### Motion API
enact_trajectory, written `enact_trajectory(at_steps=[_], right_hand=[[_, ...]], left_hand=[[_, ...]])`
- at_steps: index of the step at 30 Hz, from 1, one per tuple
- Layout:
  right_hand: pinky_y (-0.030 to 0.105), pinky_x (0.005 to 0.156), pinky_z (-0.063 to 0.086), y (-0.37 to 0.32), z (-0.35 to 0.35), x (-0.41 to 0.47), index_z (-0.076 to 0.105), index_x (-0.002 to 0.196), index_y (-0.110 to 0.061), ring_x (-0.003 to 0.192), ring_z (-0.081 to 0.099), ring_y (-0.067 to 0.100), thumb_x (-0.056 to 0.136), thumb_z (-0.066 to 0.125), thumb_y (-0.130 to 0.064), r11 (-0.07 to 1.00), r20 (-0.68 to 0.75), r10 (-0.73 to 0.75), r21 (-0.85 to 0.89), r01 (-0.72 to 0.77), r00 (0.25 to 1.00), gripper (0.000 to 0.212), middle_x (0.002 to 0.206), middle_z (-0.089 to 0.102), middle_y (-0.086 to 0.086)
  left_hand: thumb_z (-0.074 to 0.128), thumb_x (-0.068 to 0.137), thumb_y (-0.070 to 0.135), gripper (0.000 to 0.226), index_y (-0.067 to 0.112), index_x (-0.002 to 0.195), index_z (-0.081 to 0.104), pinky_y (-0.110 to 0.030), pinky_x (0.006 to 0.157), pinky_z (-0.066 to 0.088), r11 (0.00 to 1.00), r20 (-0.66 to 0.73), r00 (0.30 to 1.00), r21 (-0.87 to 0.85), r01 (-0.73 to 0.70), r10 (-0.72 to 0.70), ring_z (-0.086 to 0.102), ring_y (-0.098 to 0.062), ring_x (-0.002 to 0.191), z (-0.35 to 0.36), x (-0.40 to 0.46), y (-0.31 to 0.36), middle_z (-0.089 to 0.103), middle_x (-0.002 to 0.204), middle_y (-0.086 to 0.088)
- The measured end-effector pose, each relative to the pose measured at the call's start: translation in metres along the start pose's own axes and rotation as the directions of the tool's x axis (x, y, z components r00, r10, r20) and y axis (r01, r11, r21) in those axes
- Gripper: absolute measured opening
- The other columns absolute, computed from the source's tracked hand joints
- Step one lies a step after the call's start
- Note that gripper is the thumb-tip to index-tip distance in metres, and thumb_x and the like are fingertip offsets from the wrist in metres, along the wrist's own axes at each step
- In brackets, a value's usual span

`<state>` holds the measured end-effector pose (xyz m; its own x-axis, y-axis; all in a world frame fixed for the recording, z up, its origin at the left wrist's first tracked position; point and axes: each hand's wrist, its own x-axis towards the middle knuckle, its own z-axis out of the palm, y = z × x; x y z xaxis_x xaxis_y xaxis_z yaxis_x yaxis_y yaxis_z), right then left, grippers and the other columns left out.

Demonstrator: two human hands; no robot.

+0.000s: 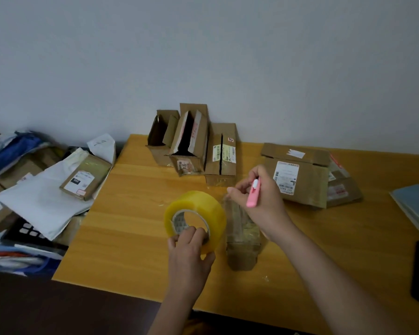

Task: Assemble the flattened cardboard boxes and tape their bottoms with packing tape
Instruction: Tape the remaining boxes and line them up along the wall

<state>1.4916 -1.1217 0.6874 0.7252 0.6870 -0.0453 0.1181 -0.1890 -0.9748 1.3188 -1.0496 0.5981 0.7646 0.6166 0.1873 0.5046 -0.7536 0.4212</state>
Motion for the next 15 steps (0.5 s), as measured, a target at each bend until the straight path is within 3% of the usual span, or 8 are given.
enact_trajectory(at_steps=[3, 8, 10, 12, 15], right_hand=[[0.044, 0.080, 0.058, -0.004, 0.003, 0.004, 0.037, 0.087, -0.019, 0.085, 0.070, 0.023, 0.082, 0.072, -0.003, 0.997, -0.011, 0.019, 0.079, -0.018, 1.000, 0.039, 0.093, 0.067, 0.006], [0.051, 0.084, 0.057, -0.011, 0.009, 0.003, 0.034, 0.088, -0.015, 0.090, 0.070, 0.032, 0.083, 0.069, 0.005, 0.954, 0.025, -0.012, 0.298, 0.004, 1.000, 0.040, 0.099, 0.065, 0.014], [0.051, 0.084, 0.057, -0.014, 0.011, 0.003, 0.035, 0.089, -0.014, 0.093, 0.069, 0.032, 0.082, 0.070, 0.003, 0.952, 0.047, -0.056, 0.305, 0.039, 0.997, 0.040, 0.098, 0.065, 0.012], [0.051, 0.084, 0.057, -0.016, 0.010, 0.003, 0.035, 0.090, -0.011, 0.092, 0.068, 0.030, 0.082, 0.071, 0.003, 0.962, 0.072, -0.088, 0.265, 0.066, 0.994, 0.039, 0.100, 0.065, 0.010], [0.054, 0.084, 0.056, -0.018, 0.004, 0.001, 0.033, 0.090, -0.009, 0.086, 0.068, 0.030, 0.083, 0.067, 0.008, 0.958, 0.106, -0.097, 0.278, 0.064, 0.990, 0.038, 0.101, 0.064, 0.012]], left_hand=[[0.091, 0.049, 0.017, 0.065, 0.030, 0.084, 0.038, -0.029, 0.072, 0.031, 1.000, -0.040, 0.999, 0.005, 0.013, -0.013, 0.051, -0.017, 0.076, -0.001, 0.003, 0.001, 0.049, 0.083, 0.009], [0.086, 0.064, 0.026, 0.065, 0.036, 0.086, 0.026, -0.026, 0.071, 0.034, 0.998, -0.051, 0.999, -0.067, -0.009, 0.006, 0.044, -0.012, 0.077, -0.001, 0.009, 0.002, 0.045, 0.083, 0.011], [0.074, 0.076, 0.047, 0.043, 0.033, 0.088, 0.035, -0.022, 0.073, 0.034, 0.981, -0.043, 0.997, -0.180, -0.076, 0.070, 0.043, -0.006, 0.080, -0.003, 0.010, -0.003, 0.045, 0.086, 0.013], [0.060, 0.084, 0.062, 0.039, 0.028, 0.097, 0.049, -0.019, 0.078, 0.037, 0.933, -0.055, 0.996, -0.349, -0.087, 0.073, 0.048, -0.002, 0.087, -0.011, 0.010, -0.005, 0.049, 0.092, 0.013], [0.051, 0.093, 0.050, 0.032, 0.020, 0.105, 0.054, -0.022, 0.077, 0.043, 0.865, -0.220, 0.970, -0.501, -0.020, -0.105, 0.053, -0.007, 0.092, -0.029, 0.019, -0.007, 0.052, 0.096, 0.008]])
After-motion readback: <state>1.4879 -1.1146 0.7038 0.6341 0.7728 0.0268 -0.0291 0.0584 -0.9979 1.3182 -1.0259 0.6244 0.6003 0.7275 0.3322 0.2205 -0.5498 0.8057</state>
